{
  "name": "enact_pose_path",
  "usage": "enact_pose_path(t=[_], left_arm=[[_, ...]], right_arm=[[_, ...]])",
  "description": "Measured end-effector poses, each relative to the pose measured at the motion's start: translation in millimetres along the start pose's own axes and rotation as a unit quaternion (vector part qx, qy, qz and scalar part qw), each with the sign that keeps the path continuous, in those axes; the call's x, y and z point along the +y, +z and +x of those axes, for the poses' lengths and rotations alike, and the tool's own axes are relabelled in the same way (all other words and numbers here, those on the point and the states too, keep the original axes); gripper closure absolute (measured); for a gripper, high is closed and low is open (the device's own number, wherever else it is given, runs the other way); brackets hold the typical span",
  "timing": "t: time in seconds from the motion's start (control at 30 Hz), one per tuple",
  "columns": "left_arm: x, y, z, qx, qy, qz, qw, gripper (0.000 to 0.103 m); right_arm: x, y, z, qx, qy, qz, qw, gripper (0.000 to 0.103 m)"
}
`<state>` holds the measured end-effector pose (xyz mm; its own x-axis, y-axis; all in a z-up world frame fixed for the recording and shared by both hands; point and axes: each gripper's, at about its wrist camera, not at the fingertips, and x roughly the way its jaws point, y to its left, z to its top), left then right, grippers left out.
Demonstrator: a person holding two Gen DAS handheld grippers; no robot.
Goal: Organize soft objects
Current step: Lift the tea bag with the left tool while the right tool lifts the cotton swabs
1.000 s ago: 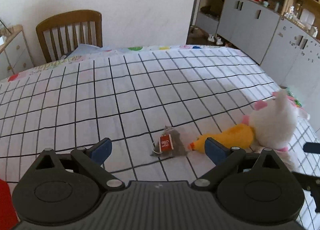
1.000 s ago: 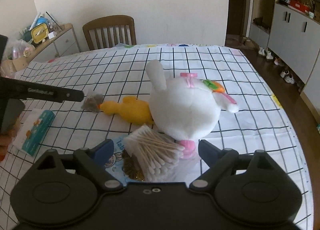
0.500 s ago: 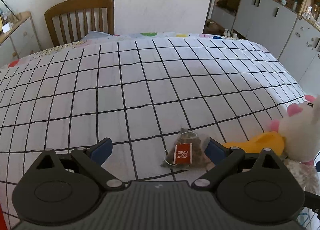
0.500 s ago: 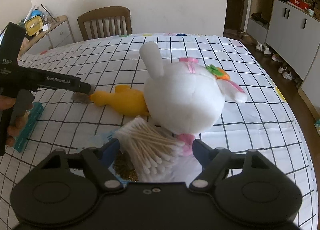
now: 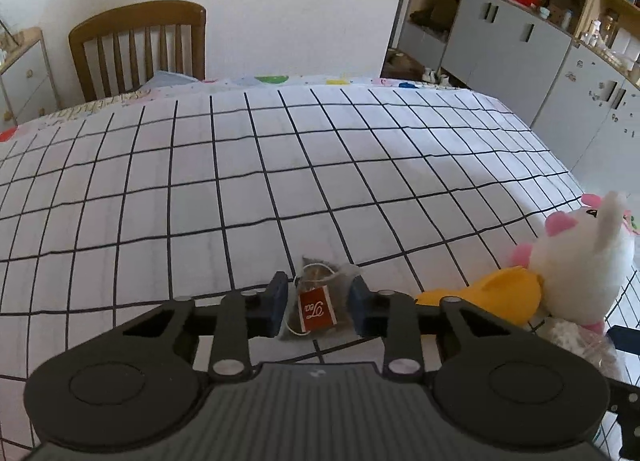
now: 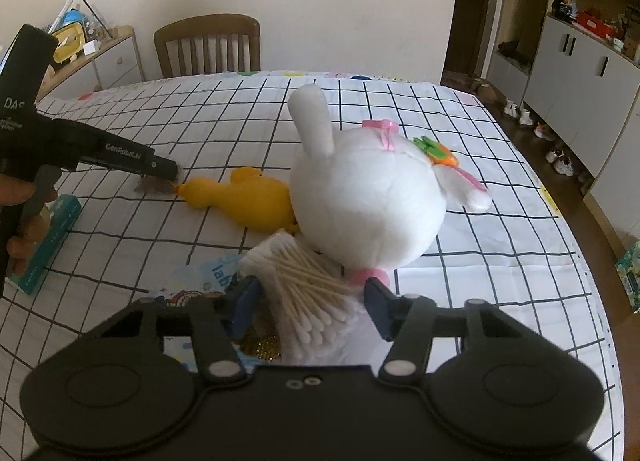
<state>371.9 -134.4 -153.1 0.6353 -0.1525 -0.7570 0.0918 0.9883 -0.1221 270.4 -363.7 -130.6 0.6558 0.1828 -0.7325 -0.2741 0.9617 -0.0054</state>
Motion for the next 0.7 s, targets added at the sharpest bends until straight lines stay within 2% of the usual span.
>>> enact_pose_path(t=[0.2,0.4,0.5,0.7], left_arm=[[4.4,0.2,-9.6,-0.005,-0.009,-0.004,0.9999,0.081],[10.4,-1.7,-26.4,-0.013,-0.010,-0.007,0.9998,0.081],[13.6,-4.2,-34.9,-0.015,-0.013,-0.007,0.9998,0.088],[18.4,-9.2,-57.6,-0.022,-0.024,-0.008,0.9994,0.092]], right_arm=[[-2.1,2.3,-8.5,-0.006,0.001,0.012,1.000,0.052],[0.9,5.3,-29.4,-0.021,0.008,0.020,1.000,0.052],[4.9,6.8,-38.2,-0.028,0.006,0.018,0.999,0.052],[10.8,7.4,-61.0,-0.044,0.014,0.017,0.999,0.052]])
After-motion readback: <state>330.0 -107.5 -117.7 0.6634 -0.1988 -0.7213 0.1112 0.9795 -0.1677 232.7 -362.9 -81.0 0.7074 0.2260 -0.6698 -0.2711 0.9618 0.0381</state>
